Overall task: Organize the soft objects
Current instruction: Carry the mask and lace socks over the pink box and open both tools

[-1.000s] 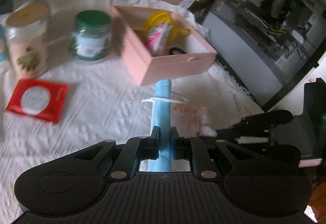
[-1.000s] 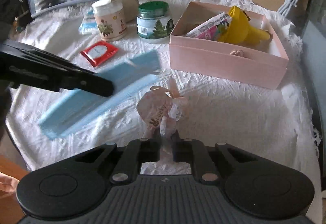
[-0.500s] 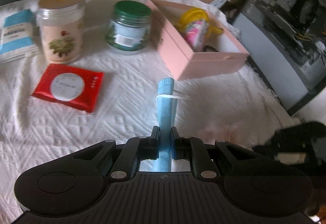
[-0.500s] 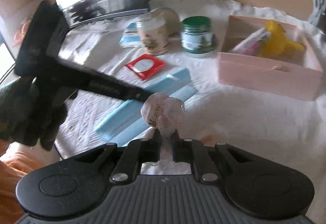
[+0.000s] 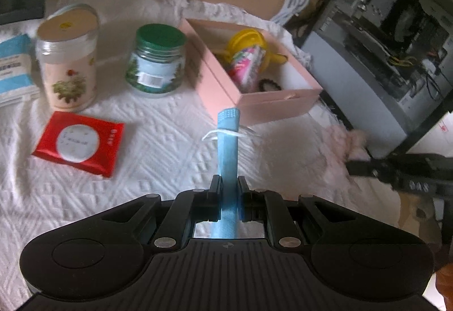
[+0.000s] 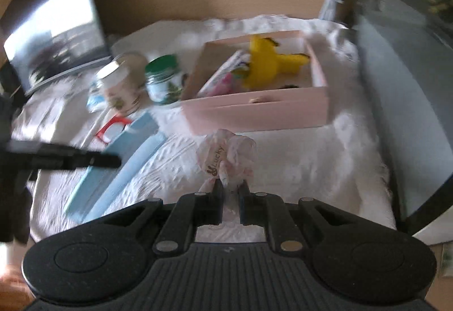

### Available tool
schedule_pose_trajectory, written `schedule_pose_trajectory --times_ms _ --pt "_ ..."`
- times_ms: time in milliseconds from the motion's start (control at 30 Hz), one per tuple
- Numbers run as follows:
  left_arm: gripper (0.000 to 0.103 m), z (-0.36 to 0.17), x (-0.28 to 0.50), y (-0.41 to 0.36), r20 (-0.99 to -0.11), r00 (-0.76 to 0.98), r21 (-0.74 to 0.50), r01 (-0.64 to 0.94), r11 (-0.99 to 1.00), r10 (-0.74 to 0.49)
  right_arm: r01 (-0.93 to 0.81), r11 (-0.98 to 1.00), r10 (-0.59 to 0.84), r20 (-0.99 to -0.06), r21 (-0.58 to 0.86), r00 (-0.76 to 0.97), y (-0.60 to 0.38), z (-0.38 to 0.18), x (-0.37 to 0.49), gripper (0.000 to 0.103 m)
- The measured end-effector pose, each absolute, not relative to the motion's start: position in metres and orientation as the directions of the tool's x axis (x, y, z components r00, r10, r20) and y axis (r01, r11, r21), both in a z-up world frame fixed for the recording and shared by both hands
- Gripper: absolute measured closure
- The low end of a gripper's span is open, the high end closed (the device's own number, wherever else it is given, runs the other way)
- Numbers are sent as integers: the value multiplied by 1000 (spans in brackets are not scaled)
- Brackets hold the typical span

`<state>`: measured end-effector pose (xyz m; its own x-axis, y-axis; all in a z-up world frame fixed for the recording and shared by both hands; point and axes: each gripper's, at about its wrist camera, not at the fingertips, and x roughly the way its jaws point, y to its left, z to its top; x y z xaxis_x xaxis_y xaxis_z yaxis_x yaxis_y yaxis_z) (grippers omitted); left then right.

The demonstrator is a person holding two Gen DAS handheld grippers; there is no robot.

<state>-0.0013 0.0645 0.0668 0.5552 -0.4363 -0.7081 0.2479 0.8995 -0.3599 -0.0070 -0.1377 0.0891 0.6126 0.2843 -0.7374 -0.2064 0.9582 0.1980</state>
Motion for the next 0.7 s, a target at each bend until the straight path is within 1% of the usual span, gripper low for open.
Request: schedule_pose_trajectory --times_ms 100,233,367,433,567,633,700 --pt "90 72 -5 57 -707 535 -366 281 887 -462 -206 964 263 -736 171 624 -139 92 -4 93" --pt "90 81 -6 48 -677 507 -424 323 846 -533 -197 978 181 -726 64 664 -135 99 -2 93" --pt "90 104 22 41 -598 525 -492 356 795 -606 -197 980 162 -676 25 719 -134 123 9 93" --pt "90 129 44 36 -548 562 -484 390 783 -619 -186 983 141 -628 -6 766 -132 143 20 93" --pt "90 181 89 28 -439 658 -424 448 787 -611 -147 988 105 -500 -46 860 -130 185 49 93" --pt "90 201 113 26 -389 694 -420 451 787 -606 -131 990 96 -470 -42 877 -131 195 68 93" --pt "90 209 138 22 -353 717 -438 441 783 -601 -113 993 82 -462 -39 883 -132 195 89 93"
